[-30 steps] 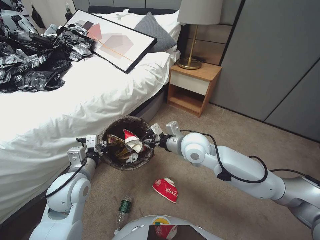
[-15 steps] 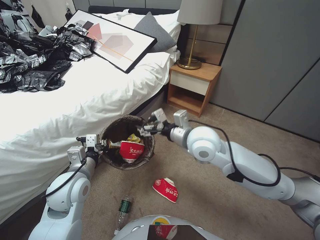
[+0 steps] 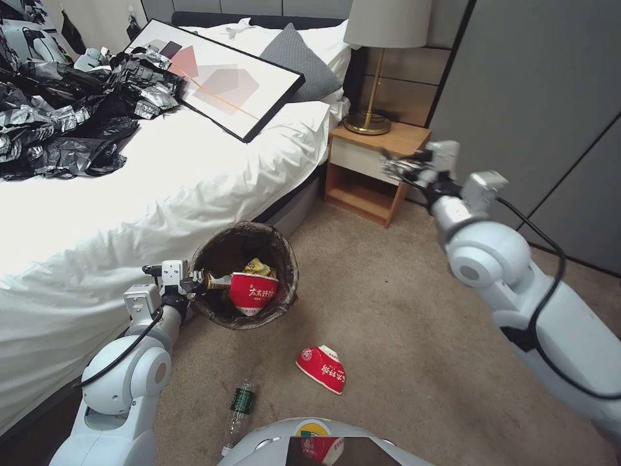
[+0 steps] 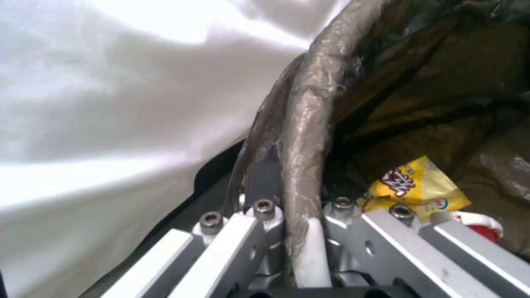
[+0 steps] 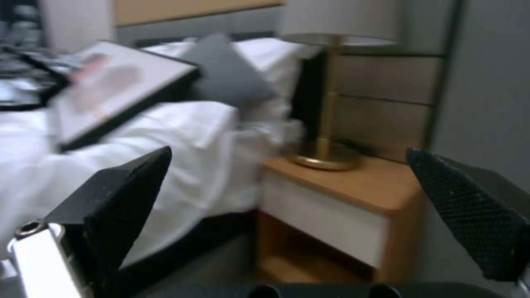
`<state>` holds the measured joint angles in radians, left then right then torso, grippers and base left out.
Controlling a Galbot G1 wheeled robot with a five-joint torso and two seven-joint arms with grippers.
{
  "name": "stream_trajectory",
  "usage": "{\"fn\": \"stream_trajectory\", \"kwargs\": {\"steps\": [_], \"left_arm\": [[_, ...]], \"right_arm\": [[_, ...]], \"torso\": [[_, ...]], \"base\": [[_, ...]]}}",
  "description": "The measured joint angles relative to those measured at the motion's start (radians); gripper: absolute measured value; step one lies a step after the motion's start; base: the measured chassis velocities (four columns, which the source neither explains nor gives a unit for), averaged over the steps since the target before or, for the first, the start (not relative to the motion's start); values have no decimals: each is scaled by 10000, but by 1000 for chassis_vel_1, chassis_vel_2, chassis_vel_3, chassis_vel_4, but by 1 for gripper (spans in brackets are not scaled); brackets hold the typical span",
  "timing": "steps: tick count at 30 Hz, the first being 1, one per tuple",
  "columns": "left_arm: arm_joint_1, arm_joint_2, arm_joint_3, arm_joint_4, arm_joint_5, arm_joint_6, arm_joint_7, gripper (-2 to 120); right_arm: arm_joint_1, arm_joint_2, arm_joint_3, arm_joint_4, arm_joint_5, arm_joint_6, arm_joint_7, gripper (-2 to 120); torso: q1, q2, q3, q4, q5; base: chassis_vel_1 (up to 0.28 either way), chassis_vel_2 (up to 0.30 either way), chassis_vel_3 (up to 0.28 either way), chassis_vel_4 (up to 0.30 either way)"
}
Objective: Pick up the trash bin, then pick up the garbage from the floor and place it into the trash bin.
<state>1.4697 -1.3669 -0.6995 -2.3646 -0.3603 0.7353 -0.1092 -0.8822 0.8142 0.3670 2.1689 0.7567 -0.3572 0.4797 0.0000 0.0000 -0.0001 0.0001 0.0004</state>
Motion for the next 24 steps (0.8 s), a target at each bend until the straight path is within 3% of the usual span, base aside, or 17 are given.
{"fn": "stream_trajectory", "kwargs": {"steps": [1,4,9,11,14,15,16,20,24], "left_arm": [[0,0,0,0,0,0,0,0],[73,-39,3,-17,11,0,-4,0],[96,-55,22,-22,51,0,-12,0],[116,-58,68,-18,112,0,-40,0],[112,-54,111,0,128,0,-87,0],[96,-64,156,42,128,0,-128,0],[96,-65,166,58,127,0,-120,0],[121,-41,166,88,132,0,-90,0],[127,-3,166,99,113,0,-96,0]], "right_arm": [[0,0,0,0,0,0,0,100],[-2075,1000,1828,-244,-2025,635,-674,100],[-2969,1536,2397,-468,-2890,1065,-918,100],[-3994,2554,2846,-956,-4312,1830,-1133,100],[-4558,3367,2951,-1339,-5210,2384,-1289,100],[-5058,4188,2933,-1709,-6004,2895,-1437,100],[-5172,4481,2894,-1854,-6265,3039,-1484,100],[-5170,5057,2706,-2230,-6729,3352,-1495,100],[-4871,5163,2487,-2287,-6736,3340,-1388,100]], "torso": [[0,0,0,0,0],[0,0,-1,-7,2],[0,0,0,-3,-5],[0,0,0,-3,-8],[0,0,-1,-8,6],[0,0,-1,-6,-3],[0,0,0,-6,-5],[0,0,0,3,-5],[0,0,0,2,-7]], "base": [[0,0,0,0],[0,0,0,0],[0,0,0,0],[0,0,0,0],[0,0,0,0],[0,0,0,0],[0,0,0,0],[0,0,0,0],[0,0,0,0]]}}
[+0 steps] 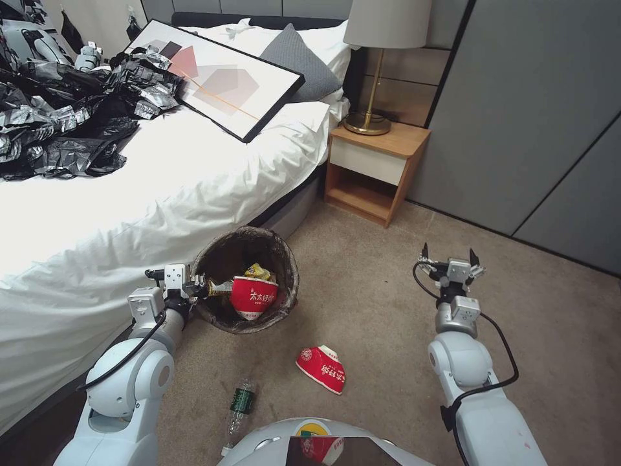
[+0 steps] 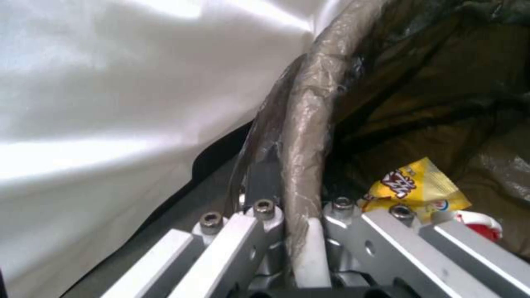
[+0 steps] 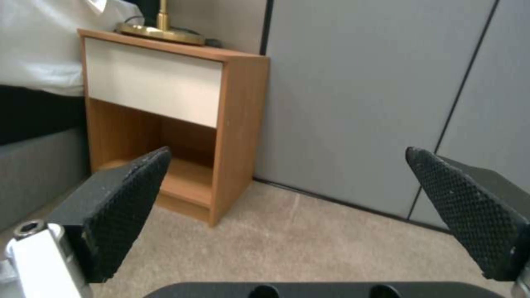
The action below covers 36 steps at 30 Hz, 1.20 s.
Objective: Pick up the trash bin, then pick up the garbage from the floor and place it into the trash bin.
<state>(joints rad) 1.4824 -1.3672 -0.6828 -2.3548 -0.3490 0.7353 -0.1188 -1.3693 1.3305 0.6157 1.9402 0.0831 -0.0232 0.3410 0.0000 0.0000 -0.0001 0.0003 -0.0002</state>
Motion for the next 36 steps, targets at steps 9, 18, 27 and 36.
{"fn": "stream_trajectory", "kwargs": {"steps": [9,18,27,36], "left_arm": [[-15,12,-17,23,-106,1,-56,0],[-25,55,-27,-18,-218,2,-57,0],[-13,33,-54,-6,-91,-4,33,0],[6,9,-127,13,63,-62,83,0]], "right_arm": [[627,-230,-296,-150,229,-334,218,100],[683,-219,-389,-174,239,-361,222,100],[746,-282,-388,-183,299,-387,226,100],[932,-237,-529,-410,274,-300,326,100]], "torso": [[0,0,0,-2,3],[0,0,1,-2,2],[0,0,1,0,2],[0,0,1,-3,3]], "base": [[3,4,6,2],[5,6,3,4],[25,22,24,27],[0,0,0,0]]}}
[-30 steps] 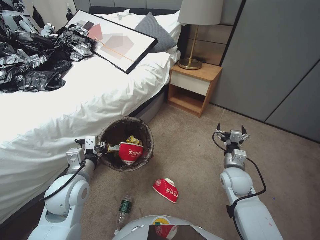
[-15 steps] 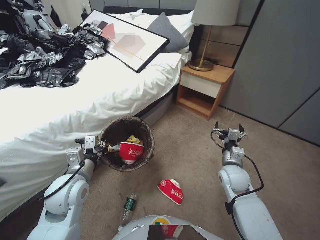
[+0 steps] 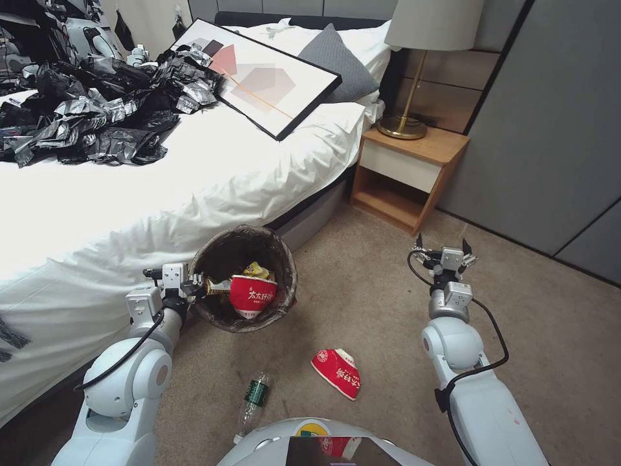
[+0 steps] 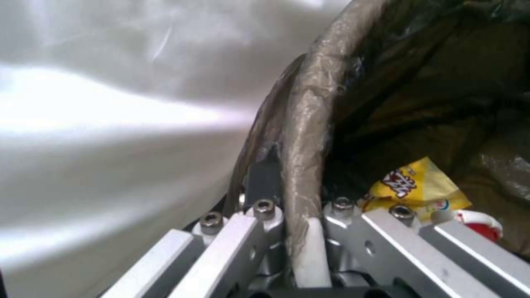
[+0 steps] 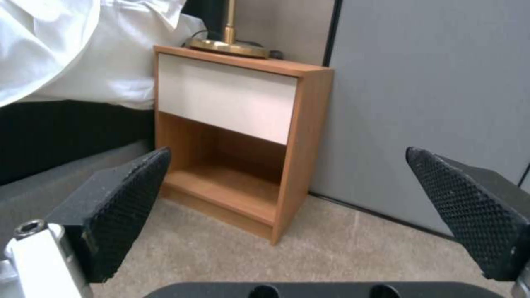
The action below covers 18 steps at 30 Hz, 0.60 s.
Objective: Pick up the trash bin, then pick up the garbage from the floor and place it into the trash bin.
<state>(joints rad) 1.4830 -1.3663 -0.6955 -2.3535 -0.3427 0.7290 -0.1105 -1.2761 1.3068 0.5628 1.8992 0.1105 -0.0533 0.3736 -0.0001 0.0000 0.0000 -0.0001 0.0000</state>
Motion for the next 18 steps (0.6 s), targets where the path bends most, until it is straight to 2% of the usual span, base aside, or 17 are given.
{"fn": "stream_trajectory", "kwargs": {"steps": [14,18], "left_arm": [[1,6,3,46,64,-47,73,0],[-16,9,10,57,62,-53,73,0]], "right_arm": [[-221,173,-80,4,-329,-72,17,100],[-245,193,-103,6,-351,-70,15,100]], "torso": [[1,0,1,1,-1],[1,0,1,1,-1]], "base": [[0,0,0,0],[62,-66,-73,69]]}}
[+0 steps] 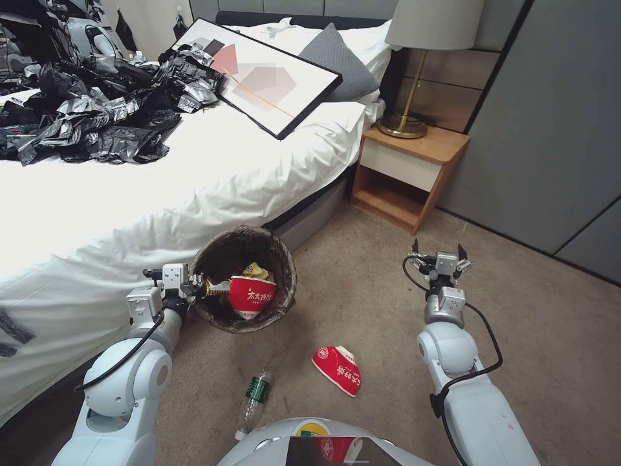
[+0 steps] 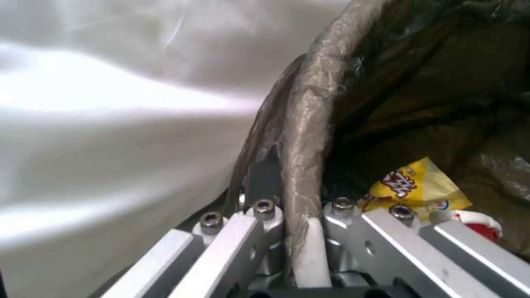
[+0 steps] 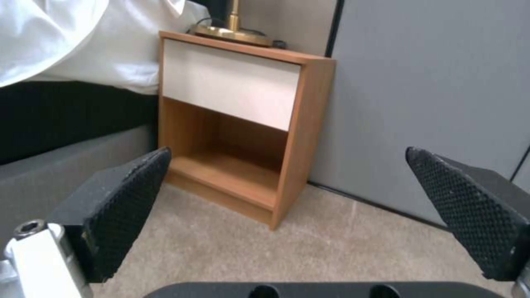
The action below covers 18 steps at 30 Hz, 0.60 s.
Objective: Pick up the trash bin, then pick up the garbage from the floor and place it into the trash bin.
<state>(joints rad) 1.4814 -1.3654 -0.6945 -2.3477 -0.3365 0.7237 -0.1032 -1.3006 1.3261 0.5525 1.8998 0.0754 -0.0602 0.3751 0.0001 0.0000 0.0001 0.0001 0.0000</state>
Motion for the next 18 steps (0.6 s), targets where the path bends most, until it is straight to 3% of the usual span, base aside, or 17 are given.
{"fn": "stream_trajectory", "kwargs": {"steps": [8,18], "left_arm": [[-23,6,17,23,-14,-9,-8,0],[-8,-7,18,31,-25,-48,-24,0]], "right_arm": [[9,37,-20,-30,-24,11,0,100],[65,29,-33,-100,-139,159,-19,100]], "torso": [[0,0,-1,-2,0],[0,0,-1,-3,3]], "base": [[167,-175,-170,162],[278,-283,-267,272]]}}
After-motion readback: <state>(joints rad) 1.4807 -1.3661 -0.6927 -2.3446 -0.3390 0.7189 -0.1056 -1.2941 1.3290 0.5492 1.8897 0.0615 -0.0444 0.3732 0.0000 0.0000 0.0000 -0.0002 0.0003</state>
